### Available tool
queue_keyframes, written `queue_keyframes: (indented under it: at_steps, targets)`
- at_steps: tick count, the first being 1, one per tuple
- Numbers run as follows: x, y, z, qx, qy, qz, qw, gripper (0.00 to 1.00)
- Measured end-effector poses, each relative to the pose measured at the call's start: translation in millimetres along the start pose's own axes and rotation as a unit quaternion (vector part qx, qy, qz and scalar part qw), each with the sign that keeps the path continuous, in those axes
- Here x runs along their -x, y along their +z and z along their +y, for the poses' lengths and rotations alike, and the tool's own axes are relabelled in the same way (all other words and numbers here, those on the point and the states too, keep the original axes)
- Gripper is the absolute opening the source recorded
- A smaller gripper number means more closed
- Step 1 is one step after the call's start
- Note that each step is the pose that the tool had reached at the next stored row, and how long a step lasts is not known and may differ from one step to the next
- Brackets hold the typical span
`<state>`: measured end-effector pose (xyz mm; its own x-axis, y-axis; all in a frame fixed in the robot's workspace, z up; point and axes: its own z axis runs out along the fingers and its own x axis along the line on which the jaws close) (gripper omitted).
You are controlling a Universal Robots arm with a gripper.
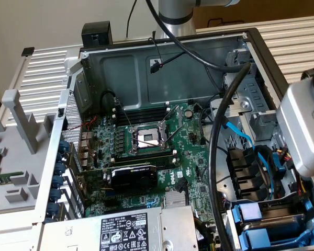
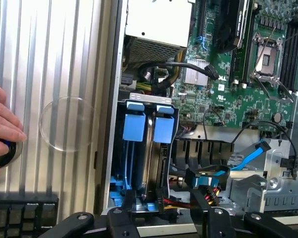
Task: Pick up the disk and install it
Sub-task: 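Insert the first disk wire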
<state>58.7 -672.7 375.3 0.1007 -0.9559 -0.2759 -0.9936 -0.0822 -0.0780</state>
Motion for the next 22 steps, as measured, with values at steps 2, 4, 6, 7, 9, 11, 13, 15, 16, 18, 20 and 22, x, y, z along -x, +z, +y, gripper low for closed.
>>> queue_keyframes:
  at_steps: [2, 4, 6, 7, 9, 11, 13, 15, 16, 18, 20, 22]
  targets:
    - [-0.3, 0.5, -0.3, 0.0007, -0.005, -0.0078, 1.0, 0.55]
    - [-0.6, 1.2, -0.5, 0.0012, -0.009, -0.0156, 0.9998, 0.55]
    - [-1.0, 1.9, -0.7, 0.0016, -0.012, -0.0224, 0.9997, 0.55]
    - [-1.3, 1.9, -0.7, 0.0017, -0.013, -0.0252, 0.9996, 0.55]
    - [-1.4, 1.8, -0.8, 0.0019, -0.014, -0.0265, 0.9995, 0.55]
    - [-1.4, 1.8, -0.8, 0.0022, -0.015, -0.0266, 0.9995, 0.55]
    - [-1.4, 1.8, -0.8, 0.0025, -0.016, -0.0266, 0.9995, 0.55]
    - [-1.5, 1.9, -0.8, 0.0027, -0.017, -0.0267, 0.9995, 0.55]
    - [-1.5, 1.8, -0.8, 0.0029, -0.017, -0.0267, 0.9995, 0.55]
    - [-1.5, 1.8, -0.8, 0.0031, -0.018, -0.0268, 0.9995, 0.55]
    - [-1.5, 1.8, -0.8, 0.0034, -0.019, -0.0269, 0.9995, 0.55]
    - [-1.5, 1.8, -0.8, 0.0036, -0.019, -0.0269, 0.9994, 0.55]
